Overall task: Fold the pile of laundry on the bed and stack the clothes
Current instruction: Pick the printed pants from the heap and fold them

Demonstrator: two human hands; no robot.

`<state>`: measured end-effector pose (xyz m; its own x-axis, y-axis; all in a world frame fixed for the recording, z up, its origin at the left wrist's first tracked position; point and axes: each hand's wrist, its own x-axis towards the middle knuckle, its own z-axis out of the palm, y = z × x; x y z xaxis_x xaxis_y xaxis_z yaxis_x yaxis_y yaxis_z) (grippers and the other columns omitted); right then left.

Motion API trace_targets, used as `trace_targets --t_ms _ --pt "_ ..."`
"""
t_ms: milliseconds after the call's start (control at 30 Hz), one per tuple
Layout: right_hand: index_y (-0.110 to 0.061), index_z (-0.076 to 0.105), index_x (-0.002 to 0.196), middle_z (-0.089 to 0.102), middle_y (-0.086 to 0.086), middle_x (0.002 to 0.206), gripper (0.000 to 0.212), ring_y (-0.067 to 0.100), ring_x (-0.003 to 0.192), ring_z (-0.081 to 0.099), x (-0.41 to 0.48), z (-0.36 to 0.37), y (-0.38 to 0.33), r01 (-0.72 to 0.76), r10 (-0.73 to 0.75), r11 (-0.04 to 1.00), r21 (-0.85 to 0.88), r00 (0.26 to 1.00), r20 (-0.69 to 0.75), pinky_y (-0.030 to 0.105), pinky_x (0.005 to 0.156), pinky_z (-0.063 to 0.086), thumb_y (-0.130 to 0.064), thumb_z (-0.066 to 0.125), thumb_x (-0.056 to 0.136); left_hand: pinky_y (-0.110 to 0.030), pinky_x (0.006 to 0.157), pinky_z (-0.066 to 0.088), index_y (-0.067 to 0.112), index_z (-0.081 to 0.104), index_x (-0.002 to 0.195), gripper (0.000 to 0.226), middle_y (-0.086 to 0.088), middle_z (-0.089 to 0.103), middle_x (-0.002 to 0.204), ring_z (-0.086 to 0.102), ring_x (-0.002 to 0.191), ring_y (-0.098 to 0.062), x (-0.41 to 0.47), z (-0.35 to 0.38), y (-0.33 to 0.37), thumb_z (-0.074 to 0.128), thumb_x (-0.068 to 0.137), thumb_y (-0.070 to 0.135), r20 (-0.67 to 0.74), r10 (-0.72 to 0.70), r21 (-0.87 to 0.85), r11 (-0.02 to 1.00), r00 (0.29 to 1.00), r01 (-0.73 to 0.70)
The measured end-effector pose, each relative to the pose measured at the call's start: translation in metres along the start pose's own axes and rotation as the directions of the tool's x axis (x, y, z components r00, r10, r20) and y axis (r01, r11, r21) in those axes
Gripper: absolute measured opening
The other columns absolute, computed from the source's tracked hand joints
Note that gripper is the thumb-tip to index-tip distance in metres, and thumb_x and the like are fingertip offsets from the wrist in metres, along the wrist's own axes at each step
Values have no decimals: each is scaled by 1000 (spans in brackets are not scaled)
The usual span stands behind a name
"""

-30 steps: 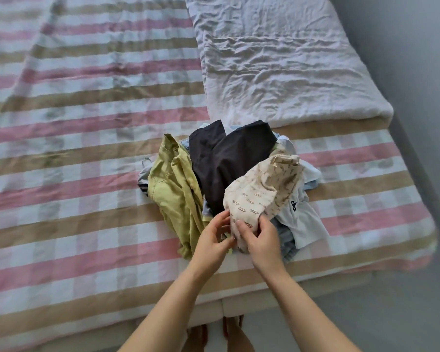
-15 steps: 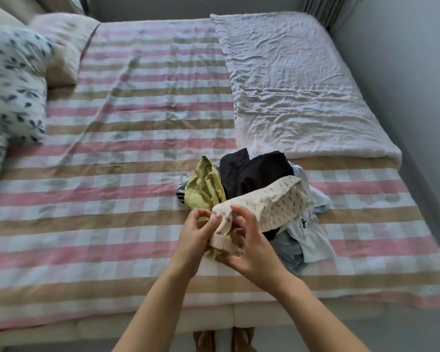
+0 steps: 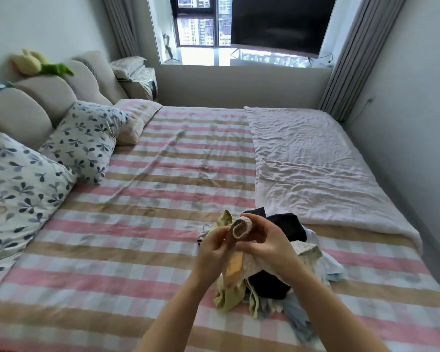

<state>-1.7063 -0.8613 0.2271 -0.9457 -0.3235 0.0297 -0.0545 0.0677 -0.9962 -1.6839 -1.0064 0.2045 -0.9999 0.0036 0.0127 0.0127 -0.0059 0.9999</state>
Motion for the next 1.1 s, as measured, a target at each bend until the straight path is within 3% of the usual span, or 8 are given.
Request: trace_targets --t_ms 167,300,400,500,600,767,933,1100 --pt "-29 67 100 70 -6 87 29 7 84 65 -4 -5 -14 95 -123 974 -206 984 -130 25 76 51 -19 76 74 -25 59 48 8 67 83 19 -8 64 69 59 61 -14 13 -2 15 51 93 6 13 43 82 996 999 -44" --pt "-30 58 114 45 -9 101 56 0 93 47 3 -8 -21 70 -200 848 -525 960 -195 10 81 38 -34 82 64 -21 52 43 10 65 77 20 -1 59 61 52 54 -11 27 -1 32 53 93 9 63 87 107 990 994 -94" --pt "-24 56 115 54 -9 105 50 1 99 50 11 -10 -30 121 -214 883 -454 964 -159 9 81 38 -23 79 71 -18 54 42 12 65 77 19 -1 60 61 53 55 -11 40 -3 49 55 92 12 98 139 180 971 985 -155" --pt "-27 61 96 64 -15 90 17 -8 84 57 24 -20 -51 148 -266 915 -375 921 -285 5 67 40 -19 68 83 -15 53 41 18 65 76 18 8 59 59 52 52 -6 54 -9 69 57 91 14 136 193 292 929 972 -226" --pt "-31 63 80 65 -13 81 18 -9 73 58 38 -40 -77 168 -269 948 -271 876 -400 5 62 42 -15 63 87 -27 60 45 15 64 79 7 2 59 68 53 61 -10 68 -26 84 65 86 18 179 224 405 871 958 -279" --pt "-26 68 80 67 -8 82 13 -6 70 59 49 -61 -107 222 -308 945 -240 852 -423 8 63 45 -14 64 85 -22 70 53 13 55 108 46 -2 63 96 64 83 -8 65 -55 74 78 69 5 389 78 337 915 918 -220" --pt "-23 69 77 67 -8 79 16 -6 66 61 50 -68 -114 234 -270 963 -134 856 -441 9 61 48 -9 65 83 -27 67 56 11 60 89 29 -4 66 81 64 77 -19 68 -50 66 69 72 -10 41 209 247 945 977 -213" --pt "-18 69 80 67 -6 72 8 -3 61 61 44 -83 -110 181 -231 970 -163 895 -380 11 55 48 -12 66 83 -32 58 49 9 62 76 14 -5 56 66 53 64 -21 77 -63 86 58 89 9 -130 178 73 983 976 -169"
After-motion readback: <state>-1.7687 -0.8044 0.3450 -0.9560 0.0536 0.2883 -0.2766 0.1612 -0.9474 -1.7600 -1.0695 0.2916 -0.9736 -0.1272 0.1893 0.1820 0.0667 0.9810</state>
